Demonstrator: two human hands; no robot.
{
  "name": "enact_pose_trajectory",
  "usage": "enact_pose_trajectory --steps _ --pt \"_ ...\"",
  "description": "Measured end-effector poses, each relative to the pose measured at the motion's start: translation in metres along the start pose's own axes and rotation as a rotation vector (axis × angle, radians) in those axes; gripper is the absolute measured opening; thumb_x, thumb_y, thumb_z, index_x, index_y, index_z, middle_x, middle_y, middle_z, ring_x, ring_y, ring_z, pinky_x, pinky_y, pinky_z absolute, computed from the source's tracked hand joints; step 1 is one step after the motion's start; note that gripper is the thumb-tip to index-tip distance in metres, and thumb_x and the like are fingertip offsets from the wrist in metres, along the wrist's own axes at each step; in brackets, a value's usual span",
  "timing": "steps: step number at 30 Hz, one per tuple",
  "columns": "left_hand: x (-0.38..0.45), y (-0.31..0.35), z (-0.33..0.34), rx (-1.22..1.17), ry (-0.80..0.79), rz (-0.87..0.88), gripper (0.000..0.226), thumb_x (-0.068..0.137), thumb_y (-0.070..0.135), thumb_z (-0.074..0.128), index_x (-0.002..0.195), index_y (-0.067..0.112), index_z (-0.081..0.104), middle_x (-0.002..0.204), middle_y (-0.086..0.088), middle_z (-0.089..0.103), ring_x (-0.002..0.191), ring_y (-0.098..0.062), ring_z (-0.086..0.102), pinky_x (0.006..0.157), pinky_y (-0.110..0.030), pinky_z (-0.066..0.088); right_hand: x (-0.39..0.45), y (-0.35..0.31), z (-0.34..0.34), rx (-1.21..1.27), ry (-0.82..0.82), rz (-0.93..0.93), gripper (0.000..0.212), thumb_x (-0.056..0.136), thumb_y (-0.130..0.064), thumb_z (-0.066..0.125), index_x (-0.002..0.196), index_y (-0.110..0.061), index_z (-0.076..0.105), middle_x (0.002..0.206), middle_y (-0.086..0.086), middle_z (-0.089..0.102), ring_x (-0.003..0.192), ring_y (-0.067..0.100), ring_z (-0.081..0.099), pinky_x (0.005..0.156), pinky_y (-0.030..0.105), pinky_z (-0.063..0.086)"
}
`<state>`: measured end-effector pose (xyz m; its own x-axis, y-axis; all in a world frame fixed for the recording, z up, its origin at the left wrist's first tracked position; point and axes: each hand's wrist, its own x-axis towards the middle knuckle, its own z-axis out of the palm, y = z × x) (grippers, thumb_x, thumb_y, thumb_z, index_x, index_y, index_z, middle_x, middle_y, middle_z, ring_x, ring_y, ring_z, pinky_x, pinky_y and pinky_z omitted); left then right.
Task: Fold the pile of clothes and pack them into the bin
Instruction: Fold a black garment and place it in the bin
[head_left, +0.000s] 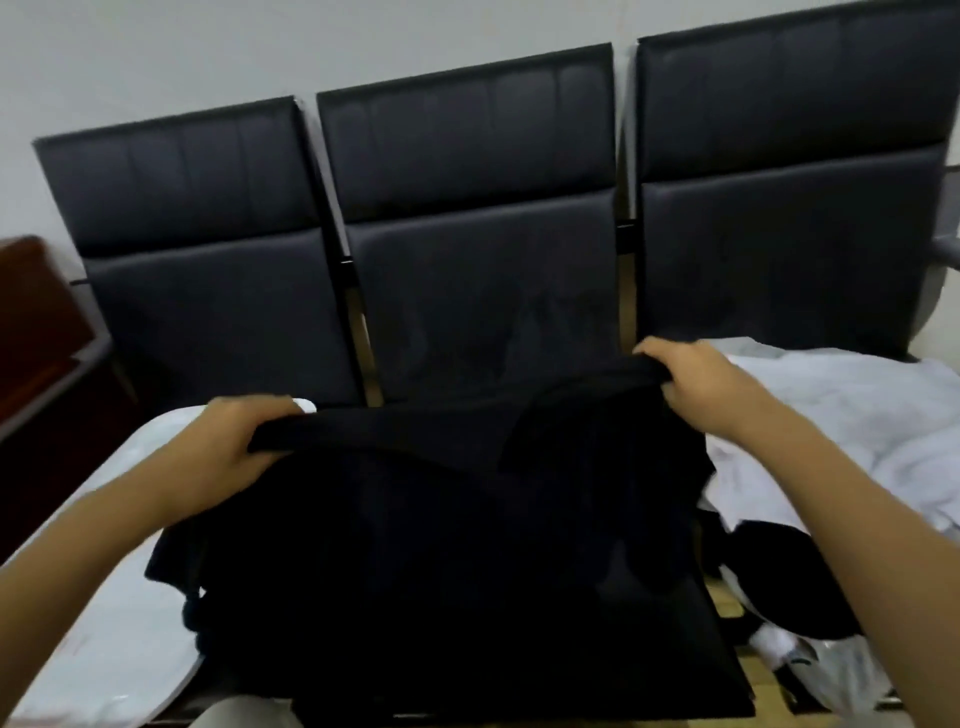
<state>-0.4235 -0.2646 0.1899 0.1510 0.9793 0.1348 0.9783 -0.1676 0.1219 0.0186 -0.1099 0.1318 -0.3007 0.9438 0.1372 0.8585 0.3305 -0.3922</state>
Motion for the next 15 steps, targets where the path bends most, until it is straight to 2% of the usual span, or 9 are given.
enact_pose_trajectory --steps 2,4,6,7,9,10,11,12,15 --pt "0.019 -0.005 -0.016 -0.155 0.145 0.036 0.069 0.081 0.005 0.078 0.095 0.069 0.055 0.103 0.031 0.062 0.09 0.016 0.061 0.082 -0.009 0.047 0.04 -0.018 -0.026 -0.04 -0.007 -0.017 0.051 0.08 -0.004 0.045 0.111 -0.044 0.051 0.113 0.015 0.062 0.098 0.04 0.061 0.085 0.05 0.053" --pt "0.041 -0.008 -0.036 -0.221 0.26 0.025 0.057 0.086 0.013 0.072 0.086 0.068 0.058 0.096 0.033 0.064 0.085 0.019 0.059 0.076 -0.002 0.041 0.067 -0.036 -0.053 -0.031 0.089 -0.02 0.054 0.079 0.0 0.043 0.115 -0.038 0.056 0.123 0.013 0.061 0.105 0.04 0.06 0.088 0.047 0.051" --pt "0.055 -0.009 -0.054 -0.242 0.351 -0.002 0.037 0.093 0.021 0.062 0.078 0.055 0.061 0.083 0.018 0.067 0.08 0.003 0.063 0.07 -0.004 0.04 0.078 -0.046 -0.076 -0.016 0.258 -0.051 0.059 0.075 0.006 0.044 0.12 -0.03 0.059 0.127 0.011 0.061 0.112 0.039 0.057 0.09 0.047 0.049" --pt "0.058 -0.008 -0.059 -0.235 0.411 0.012 0.036 0.096 0.018 0.059 0.078 0.05 0.059 0.08 0.01 0.064 0.078 -0.006 0.062 0.068 -0.006 0.039 0.077 -0.049 -0.084 -0.02 0.342 -0.083 0.062 0.073 0.009 0.044 0.122 -0.028 0.058 0.127 0.01 0.06 0.114 0.039 0.055 0.093 0.049 0.048" --pt "0.052 -0.001 -0.06 -0.245 0.516 0.084 0.033 0.1 0.015 0.053 0.092 0.047 0.059 0.083 0.006 0.056 0.077 -0.01 0.056 0.071 -0.01 0.04 0.065 -0.047 -0.085 -0.007 0.451 -0.127 0.068 0.07 0.014 0.045 0.126 -0.022 0.057 0.126 0.011 0.058 0.117 0.037 0.051 0.098 0.052 0.045" --pt "0.045 0.001 -0.053 -0.249 0.531 0.131 0.028 0.1 0.018 0.05 0.104 0.042 0.064 0.085 0.005 0.052 0.077 -0.009 0.053 0.074 -0.013 0.04 0.055 -0.04 -0.08 0.0 0.478 -0.145 0.069 0.069 0.017 0.046 0.128 -0.018 0.058 0.127 0.011 0.057 0.119 0.036 0.05 0.1 0.052 0.044" --pt "0.036 0.004 -0.038 -0.225 0.531 0.17 0.029 0.099 0.022 0.046 0.117 0.03 0.068 0.089 0.003 0.05 0.079 -0.01 0.051 0.077 -0.016 0.041 0.042 -0.03 -0.068 0.004 0.483 -0.162 0.071 0.067 0.02 0.047 0.128 -0.015 0.059 0.128 0.012 0.056 0.119 0.035 0.049 0.101 0.052 0.043" --pt "0.025 0.009 -0.021 -0.199 0.505 0.194 0.038 0.097 0.026 0.044 0.127 0.019 0.064 0.094 -0.001 0.05 0.084 -0.012 0.05 0.081 -0.018 0.04 0.028 -0.018 -0.051 -0.006 0.468 -0.171 0.074 0.064 0.022 0.048 0.128 -0.012 0.06 0.129 0.013 0.056 0.12 0.036 0.049 0.101 0.053 0.043" --pt "-0.019 0.028 0.06 -0.202 0.267 0.193 0.044 0.101 0.038 0.042 0.131 0.013 0.062 0.115 -0.006 0.057 0.101 -0.016 0.052 0.094 -0.017 0.039 -0.017 0.03 0.017 -0.073 0.32 -0.109 0.072 0.062 0.024 0.049 0.125 -0.008 0.065 0.135 0.019 0.056 0.122 0.04 0.052 0.097 0.053 0.047"
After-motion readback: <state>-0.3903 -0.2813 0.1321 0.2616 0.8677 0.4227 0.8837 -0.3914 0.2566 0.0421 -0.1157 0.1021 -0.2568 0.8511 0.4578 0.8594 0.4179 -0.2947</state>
